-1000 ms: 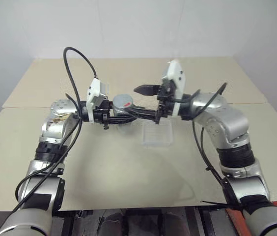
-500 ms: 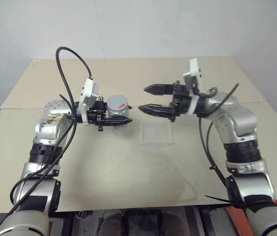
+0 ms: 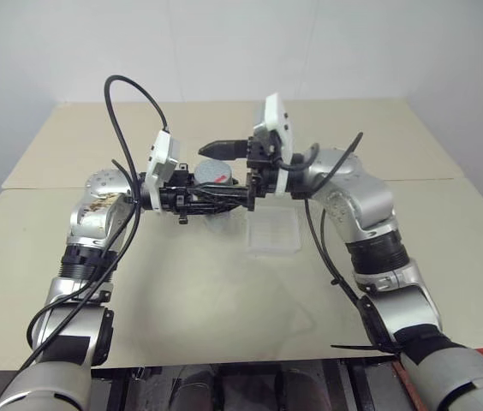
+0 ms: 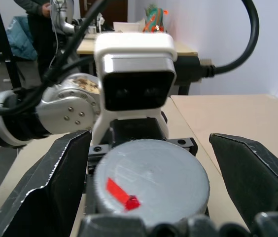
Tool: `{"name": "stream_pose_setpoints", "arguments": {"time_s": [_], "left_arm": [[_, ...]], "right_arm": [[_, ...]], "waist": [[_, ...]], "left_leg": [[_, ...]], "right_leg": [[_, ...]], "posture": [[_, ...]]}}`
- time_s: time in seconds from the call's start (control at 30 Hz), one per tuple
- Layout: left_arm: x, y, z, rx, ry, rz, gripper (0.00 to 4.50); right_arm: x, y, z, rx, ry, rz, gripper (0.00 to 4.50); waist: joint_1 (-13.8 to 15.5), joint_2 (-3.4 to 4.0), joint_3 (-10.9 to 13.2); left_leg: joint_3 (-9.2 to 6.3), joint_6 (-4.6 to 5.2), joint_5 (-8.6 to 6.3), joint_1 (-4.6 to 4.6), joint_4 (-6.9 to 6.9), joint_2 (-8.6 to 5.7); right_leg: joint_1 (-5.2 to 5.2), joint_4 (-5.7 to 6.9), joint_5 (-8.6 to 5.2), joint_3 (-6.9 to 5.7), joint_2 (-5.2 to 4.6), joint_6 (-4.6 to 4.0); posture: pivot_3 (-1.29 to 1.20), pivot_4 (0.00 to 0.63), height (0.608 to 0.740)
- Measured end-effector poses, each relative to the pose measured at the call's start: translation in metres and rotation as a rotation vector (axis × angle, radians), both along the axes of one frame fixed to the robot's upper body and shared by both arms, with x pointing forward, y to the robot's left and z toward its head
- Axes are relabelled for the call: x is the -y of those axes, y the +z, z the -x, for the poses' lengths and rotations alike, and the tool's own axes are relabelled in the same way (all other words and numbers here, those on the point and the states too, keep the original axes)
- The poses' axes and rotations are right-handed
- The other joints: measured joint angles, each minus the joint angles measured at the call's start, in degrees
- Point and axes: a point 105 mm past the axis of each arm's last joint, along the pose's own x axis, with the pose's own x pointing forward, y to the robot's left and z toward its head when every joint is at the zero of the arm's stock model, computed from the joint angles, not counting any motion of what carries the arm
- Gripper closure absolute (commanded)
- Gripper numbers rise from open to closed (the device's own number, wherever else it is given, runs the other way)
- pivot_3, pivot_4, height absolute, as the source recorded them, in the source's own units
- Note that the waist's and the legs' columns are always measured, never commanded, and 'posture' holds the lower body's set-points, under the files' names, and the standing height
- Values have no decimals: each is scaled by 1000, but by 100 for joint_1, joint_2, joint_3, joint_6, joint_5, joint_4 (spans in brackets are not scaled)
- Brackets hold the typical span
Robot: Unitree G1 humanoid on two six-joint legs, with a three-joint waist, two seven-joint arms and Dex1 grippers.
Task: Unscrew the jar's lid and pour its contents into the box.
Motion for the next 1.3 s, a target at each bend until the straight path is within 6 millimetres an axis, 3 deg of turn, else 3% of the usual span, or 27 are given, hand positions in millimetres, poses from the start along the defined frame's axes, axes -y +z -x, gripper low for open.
{"name": "stream_pose_setpoints", "arguments": {"time_s": [0.53,0.83,1.07,1.3], "left_arm": [[-3,-7,0,-28,18,-7,2470],[-14,-13,1,-50,54,-29,2470],[-16,-11,7,-34,34,-40,2470],[-16,-11,5,-36,47,-35,2470]], "right_arm": [[0,-6,-7,-27,-26,15,37],[23,-10,-9,-2,-10,60,37],[61,-14,-23,-24,-108,49,37],[65,-16,-14,-1,-86,64,37]], "waist": [[-14,0,0],[-12,0,0],[24,0,0],[9,0,0]], "left_leg": [[0,-1,0,0,0,0],[0,0,0,0,0,2],[1,0,0,0,0,5],[3,0,0,0,-1,7]], "right_leg": [[0,0,0,0,0,0],[0,0,0,0,0,0],[1,-1,0,1,-1,0],[-1,-1,0,2,-1,0]], "posture": [[0,150,740],[0,150,740],[0,150,740],[0,150,740]]}}
